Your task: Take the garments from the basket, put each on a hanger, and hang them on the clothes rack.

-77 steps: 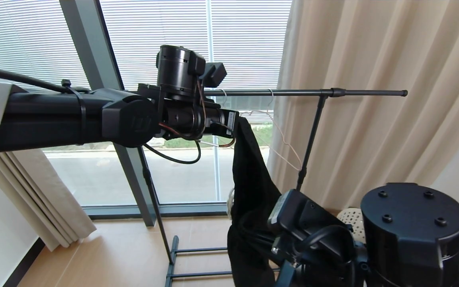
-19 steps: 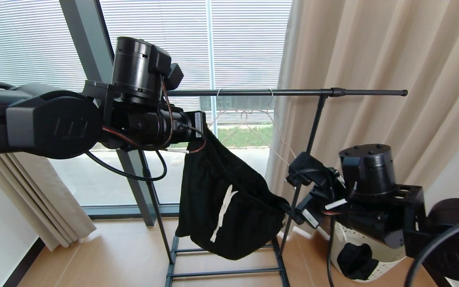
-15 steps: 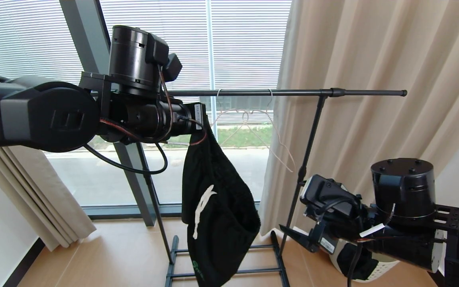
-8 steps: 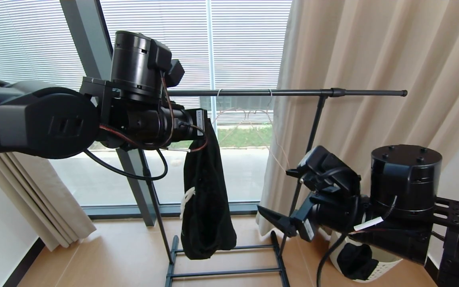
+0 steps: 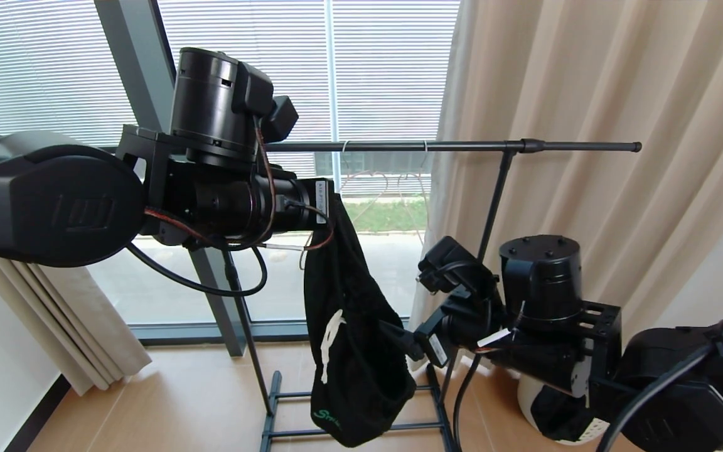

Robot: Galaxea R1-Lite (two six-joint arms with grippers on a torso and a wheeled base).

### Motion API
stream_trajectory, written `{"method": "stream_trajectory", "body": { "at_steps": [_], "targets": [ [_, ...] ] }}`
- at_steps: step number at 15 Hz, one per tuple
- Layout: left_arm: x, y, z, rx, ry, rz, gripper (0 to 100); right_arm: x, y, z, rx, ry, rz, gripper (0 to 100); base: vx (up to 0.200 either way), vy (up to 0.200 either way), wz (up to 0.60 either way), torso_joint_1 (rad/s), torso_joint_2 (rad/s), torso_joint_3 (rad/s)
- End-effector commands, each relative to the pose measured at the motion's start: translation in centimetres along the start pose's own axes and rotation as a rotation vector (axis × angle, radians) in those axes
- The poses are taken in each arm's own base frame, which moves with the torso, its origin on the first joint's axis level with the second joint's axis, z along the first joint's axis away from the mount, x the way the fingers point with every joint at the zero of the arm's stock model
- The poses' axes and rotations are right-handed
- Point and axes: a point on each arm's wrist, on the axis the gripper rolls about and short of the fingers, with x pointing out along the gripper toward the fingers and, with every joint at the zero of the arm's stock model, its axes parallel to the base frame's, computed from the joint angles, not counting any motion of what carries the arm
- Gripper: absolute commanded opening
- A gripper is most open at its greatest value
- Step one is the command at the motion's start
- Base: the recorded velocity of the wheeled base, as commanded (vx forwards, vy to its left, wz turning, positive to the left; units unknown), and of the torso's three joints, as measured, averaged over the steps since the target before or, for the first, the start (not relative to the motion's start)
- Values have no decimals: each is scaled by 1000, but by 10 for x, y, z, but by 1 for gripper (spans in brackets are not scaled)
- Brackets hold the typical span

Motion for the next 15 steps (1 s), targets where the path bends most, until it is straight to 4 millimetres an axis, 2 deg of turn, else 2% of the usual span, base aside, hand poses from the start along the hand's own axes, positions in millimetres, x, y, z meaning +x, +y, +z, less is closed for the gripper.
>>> {"method": "stream_trajectory", "body": {
  "at_steps": [1,7,10,11,15],
  "targets": [
    [-5,-5,-1,4,0,-17,0,22,-1,-20,-1,77,-5,100,0,0,0,0,0,0],
    [-9,-5,0,-2,-8,-25,0,44,2,-42,-8,157,1,100,0,0,0,0,0,0],
    [-12,-3,-5,3,9,-24,0,46,1,-38,-4,142,-11,100,0,0,0,0,0,0],
    [-12,-3,-7,4,15,-22,0,47,0,-36,-4,135,-16,0,0,0,0,0,0,0],
    [-17,-2,-8,16,19,-24,0,47,-13,-34,12,131,-63,0,0,0,0,0,0,0]
  ]
}}
